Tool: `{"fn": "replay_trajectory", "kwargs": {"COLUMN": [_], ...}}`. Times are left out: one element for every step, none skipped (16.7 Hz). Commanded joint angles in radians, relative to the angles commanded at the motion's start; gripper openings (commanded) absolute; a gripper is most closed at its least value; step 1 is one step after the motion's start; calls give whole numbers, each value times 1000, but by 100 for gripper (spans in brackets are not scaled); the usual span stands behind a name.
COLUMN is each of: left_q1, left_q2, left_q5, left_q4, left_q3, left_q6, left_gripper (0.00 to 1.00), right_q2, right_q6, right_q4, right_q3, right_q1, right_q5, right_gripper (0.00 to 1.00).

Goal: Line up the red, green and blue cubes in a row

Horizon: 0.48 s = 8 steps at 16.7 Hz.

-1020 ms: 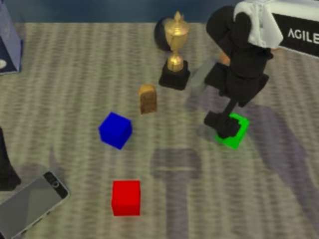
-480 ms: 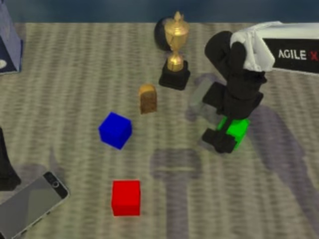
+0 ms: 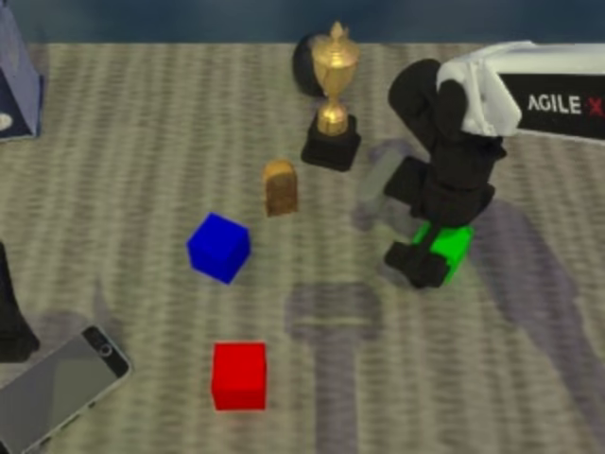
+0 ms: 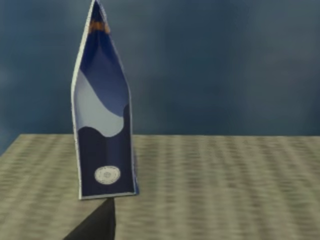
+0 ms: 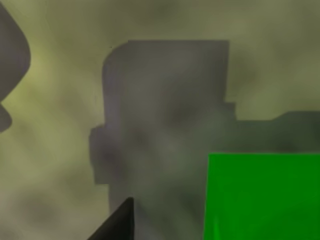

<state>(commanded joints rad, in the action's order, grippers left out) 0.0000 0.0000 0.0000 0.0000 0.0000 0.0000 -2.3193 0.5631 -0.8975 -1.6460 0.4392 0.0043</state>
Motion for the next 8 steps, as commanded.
{"fn": "replay_trajectory", "kwargs": {"left_q1": [0,0,0,0,0,0,0,0], "left_q2": [0,0,0,0,0,0,0,0], "left_q5": [0,0,0,0,0,0,0,0], "left_q4": [0,0,0,0,0,0,0,0], "left_q3": [0,0,0,0,0,0,0,0], "left_q6": [0,0,0,0,0,0,0,0], "left_gripper": [100,100,100,100,100,100,100,100], "right_q2": [0,0,0,0,0,0,0,0], "right_q6": [0,0,0,0,0,0,0,0], "right_q4": [0,0,0,0,0,0,0,0], "right_q3": [0,0,0,0,0,0,0,0], "right_q1": [0,0,0,0,0,0,0,0], "right_q5": [0,0,0,0,0,0,0,0], "right_gripper": [40,32,25,17,10,2,0,0]}}
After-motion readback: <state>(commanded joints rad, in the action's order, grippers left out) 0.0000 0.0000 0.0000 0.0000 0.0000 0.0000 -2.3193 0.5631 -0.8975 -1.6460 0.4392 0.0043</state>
